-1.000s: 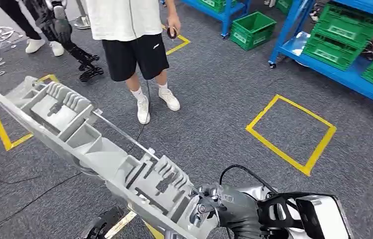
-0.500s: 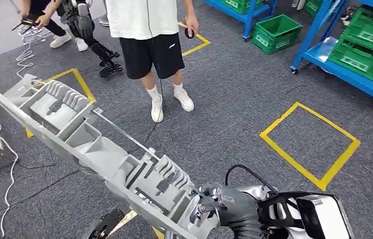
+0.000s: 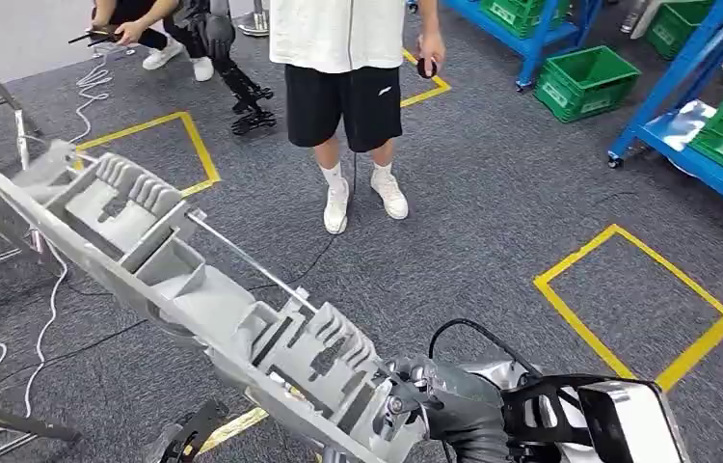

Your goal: Take the parts from the cabinet and place them on the table.

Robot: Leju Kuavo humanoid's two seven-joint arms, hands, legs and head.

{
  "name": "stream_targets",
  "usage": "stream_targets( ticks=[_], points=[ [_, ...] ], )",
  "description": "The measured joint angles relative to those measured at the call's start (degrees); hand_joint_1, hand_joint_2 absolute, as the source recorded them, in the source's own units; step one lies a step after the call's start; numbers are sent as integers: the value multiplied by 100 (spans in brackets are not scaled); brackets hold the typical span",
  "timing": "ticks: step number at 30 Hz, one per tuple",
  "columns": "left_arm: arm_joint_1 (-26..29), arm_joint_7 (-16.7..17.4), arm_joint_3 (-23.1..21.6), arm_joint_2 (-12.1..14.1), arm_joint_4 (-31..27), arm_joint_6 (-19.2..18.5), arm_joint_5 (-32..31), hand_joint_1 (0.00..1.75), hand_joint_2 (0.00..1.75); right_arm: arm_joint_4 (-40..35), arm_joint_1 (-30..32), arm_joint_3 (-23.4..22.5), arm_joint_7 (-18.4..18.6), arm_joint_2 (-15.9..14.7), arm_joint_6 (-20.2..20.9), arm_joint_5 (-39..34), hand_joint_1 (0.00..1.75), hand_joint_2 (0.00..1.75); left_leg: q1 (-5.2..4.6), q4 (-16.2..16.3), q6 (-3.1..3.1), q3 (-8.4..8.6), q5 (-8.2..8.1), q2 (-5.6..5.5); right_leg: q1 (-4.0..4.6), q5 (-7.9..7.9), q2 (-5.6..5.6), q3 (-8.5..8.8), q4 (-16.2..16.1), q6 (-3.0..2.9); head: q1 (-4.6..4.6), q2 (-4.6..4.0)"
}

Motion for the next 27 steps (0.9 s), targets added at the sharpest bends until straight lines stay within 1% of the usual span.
stream_targets(
  ticks=[1, 2, 3, 4, 5, 6, 7, 8, 9, 10, 11, 12, 13, 14, 15, 16, 17, 18, 19, 20, 21, 22, 23, 24, 25, 26, 27],
  points=[
    [7, 2, 9, -11, 11, 17, 0, 0, 175, 0, 22, -4, 2, -13, 0, 15, 175, 175, 4, 2, -5, 6, -3, -63, -20, 114, 0, 44, -166, 68, -2, 0],
    [11, 2, 17, -22, 15, 24, 0, 0, 175, -2, 28, -9, 2, -13, 0, 20, 175, 175, 11, 10, -17, 12, -11, -120, -43, 303, 1, 201, -553, 147, 0, 0],
    [13, 2, 28, -35, 22, 24, -4, 0, 175, -2, 27, -13, 2, -13, 0, 22, 175, 175, 19, 35, -41, 13, -26, -178, -66, 529, 17, 440, -1078, 220, 0, 0],
    [13, 2, 37, -44, 24, 24, -11, 0, 175, -11, 28, -15, 2, -13, 0, 24, 175, 175, 28, 85, -83, 2, -55, -228, -97, 720, 95, 697, -1607, 267, 2, 0],
    [14, 2, 59, -44, 28, 24, -18, 0, 175, -17, 36, -22, 2, -15, 0, 28, 175, 175, -7, 139, -142, -30, -94, -271, -56, 739, 142, 712, -1662, 189, 0, 0],
    [18, 0, 77, -44, 33, 24, -22, 0, 175, -37, 46, -28, 4, -20, 4, 33, 175, 175, -1, 161, -173, -46, -111, -283, -64, 758, 105, 741, -1682, 117, -4, 0],
    [26, 2, 83, -44, 37, 24, -22, 0, 175, -44, 51, -31, 9, -20, 4, 37, 175, 175, 11, 156, -180, -56, -108, -285, -40, 764, 99, 732, -1680, 78, -9, 0],
    [40, 2, 85, -48, 39, 26, -31, 0, 175, -44, 50, -28, 11, -20, 7, 41, 175, 175, 30, 142, -202, -56, -101, -290, -20, 768, 93, 735, -1679, 45, -4, 0],
    [51, 0, 87, -44, 41, 26, -31, 0, 175, -44, 48, -30, 11, -20, 7, 41, 175, 175, 34, 151, -222, -59, -112, -303, -58, 785, 76, 747, -1693, 14, -4, 0],
    [62, 2, 90, -50, 41, 26, -31, 0, 175, -46, 47, -31, 9, -20, 7, 39, 175, 175, 49, 227, -245, -71, -166, -221, -89, 793, 61, 768, -1704, -5, -2, 0],
    [59, 0, 98, -48, 41, 33, -28, 0, 175, -46, 53, -31, 7, -17, 9, 39, 175, 175, 42, 457, -286, -166, -311, -47, -85, 769, 45, 794, -1704, -50, -44, 0],
    [52, 0, 118, -46, 41, 35, -20, 0, 175, -46, 53, -28, 4, -20, 9, 37, 175, 175, 55, 877, -319, -360, -534, 54, -72, 757, 21, 809, -1704, -68, -39, 0],
    [53, 0, 133, -46, 41, 33, -9, 0, 175, -46, 53, -28, 2, -20, 11, 37, 175, 175, 63, 1348, -340, -600, -743, 103, -57, 746, -2, 818, -1703, -84, -42, 0],
    [59, 0, 133, -55, 41, 33, -9, 0, 175, -46, 58, -26, 2, -20, 11, 37, 175, 175, 70, 1776, -355, -826, -894, 130, -45, 738, -29, 821, -1702, -93, -42, 0],
    [65, 0, 135, -61, 41, 35, 0, 0, 175, -46, 66, -24, 2, -20, 13, 39, 175, 175, 78, 2017, -359, -976, -919, 138, -33, 732, -58, 822, -1702, -99, -42, 0],
    [71, 0, 135, -61, 41, 35, 0, 0, 175, -46, 72, -24, 2, -20, 13, 39, 175, 175, 80, 1942, -346, -967, -808, 146, -25, 725, -85, 830, -1702, -105, -42, 0],
    [72, 0, 138, -61, 41, 35, 0, 0, 175, -46, 72, -24, 2, -20, 13, 39, 175, 175, 79, 1603, -323, -811, -589, 154, -14, 718, -107, 844, -1702, -112, -42, 0],
    [70, 0, 140, -57, 41, 35, 0, 0, 175, -46, 70, -24, 2, -20, 13, 37, 175, 175, 74, 1041, -281, -530, -306, 173, -7, 708, -132, 867, -1703, -119, -42, 0],
    [68, 0, 142, -55, 41, 35, 0, 0, 175, -46, 68, -24, 2, -17, 13, 39, 175, 175, 53, 554, -227, -270, -99, 250, -6, 692, -149, 887, -1705, -107, -42, 0],
    [61, -2, 144, -48, 41, 35, 0, 0, 175, -46, 68, -24, 2, -15, 13, 37, 175, 175, 7, 240, -173, -104, -105, 420, 6, 683, -166, 896, -1708, -98, -39, 0],
    [55, -7, 144, -48, 41, 35, 0, 0, 175, -46, 64, -22, 2, -17, 15, 37, 175, 175, -33, 225, -159, -114, -102, 390, 55, 669, -186, 883, -1705, -66, -37, 0],
    [55, -15, 151, -44, 39, 35, 2, 0, 175, -46, 67, -22, 2, -17, 13, 37, 175, 175, -44, 233, -141, -126, -112, 353, 39, 668, -213, 880, -1710, -56, -42, 0],
    [63, -15, 166, -35, 41, 35, 11, 0, 175, -46, 66, -17, 2, -17, 13, 39, 175, 175, -58, 230, -123, -136, -114, 323, 24, 665, -249, 893, -1729, -25, -40, 0],
    [66, -20, 175, -24, 41, 35, 11, 0, 175, -46, 53, -17, 2, -13, 13, 39, 175, 175, -63, 185, -86, -122, -92, 283, 36, 671, -284, 912, -1759, 3, -44, 0],
    [69, -20, 186, -22, 39, 35, 11, 0, 175, -50, 49, -15, 2, -13, 13, 39, 175, 175, 10, 39, -48, -29, -15, 240, 51, 630, -276, 872, -1734, 29, -42, 0],
    [73, -31, 197, -46, 35, 37, 9, 0, 175, -50, 47, -11, 2, -17, 13, 44, 175, 175, -4, -15, -29, 12, 0, 215, 42, 553, -176, 844, -1595, 13, -22, 0],
    [59, -37, 210, -48, 31, 35, 7, 0, 175, -50, 43, -13, -2, -22, 13, 39, 175, 175, 1, -21, 12, 21, 17, 176, 38, 375, -80, 666, -1213, -40, -20, 0]
  ],
)
